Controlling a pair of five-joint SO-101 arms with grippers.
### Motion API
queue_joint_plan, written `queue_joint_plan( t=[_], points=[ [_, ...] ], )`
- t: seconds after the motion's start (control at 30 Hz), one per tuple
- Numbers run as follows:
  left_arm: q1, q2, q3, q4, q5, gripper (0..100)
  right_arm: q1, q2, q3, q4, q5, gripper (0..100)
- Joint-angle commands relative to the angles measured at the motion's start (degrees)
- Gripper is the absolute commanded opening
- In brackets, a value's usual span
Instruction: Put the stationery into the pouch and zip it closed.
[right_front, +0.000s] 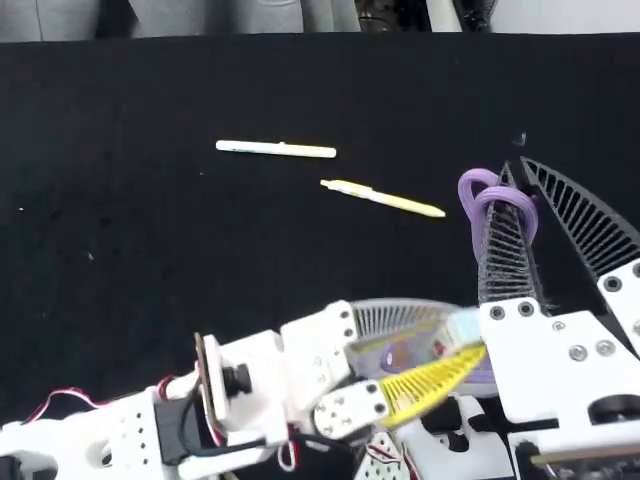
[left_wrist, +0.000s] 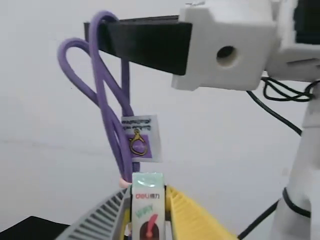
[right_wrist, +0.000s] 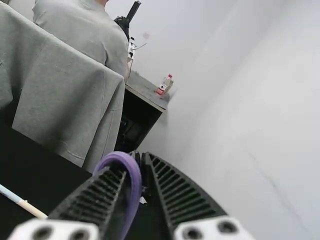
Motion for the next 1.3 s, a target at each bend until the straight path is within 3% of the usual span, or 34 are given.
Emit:
queue_joint_plan(
  t=[0.0,0.1,0.4,0.77,1.03,1.27],
  points=[
    [3.6,-1.0,1.1,0.1,-0.4,3,-0.8,1.5,0.0,-1.8,0.4,1.2],
    [2.8,-1.0,3.4,0.1,-0.5,3,-0.8,1.5,0.0,-1.8,0.4,1.2],
    [-8.7,-1.1,3.1,-0.4,-0.1,3,-0.8,1.3,0.0,-1.7,0.4,1.2],
    [-6.8,-1.0,-1.9,-0.4,-0.1,3,-0.8,1.2,0.0,-1.6,0.4,1.2],
    [-1.2,-1.1,-2.5,-0.4,-0.4,3,-0.8,1.4,0.0,-1.6,0.4,1.2],
    [-2.2,-0.9,-0.5,-0.3,-0.4,3,-0.8,1.2,0.0,-1.6,0.4,1.2]
  ],
)
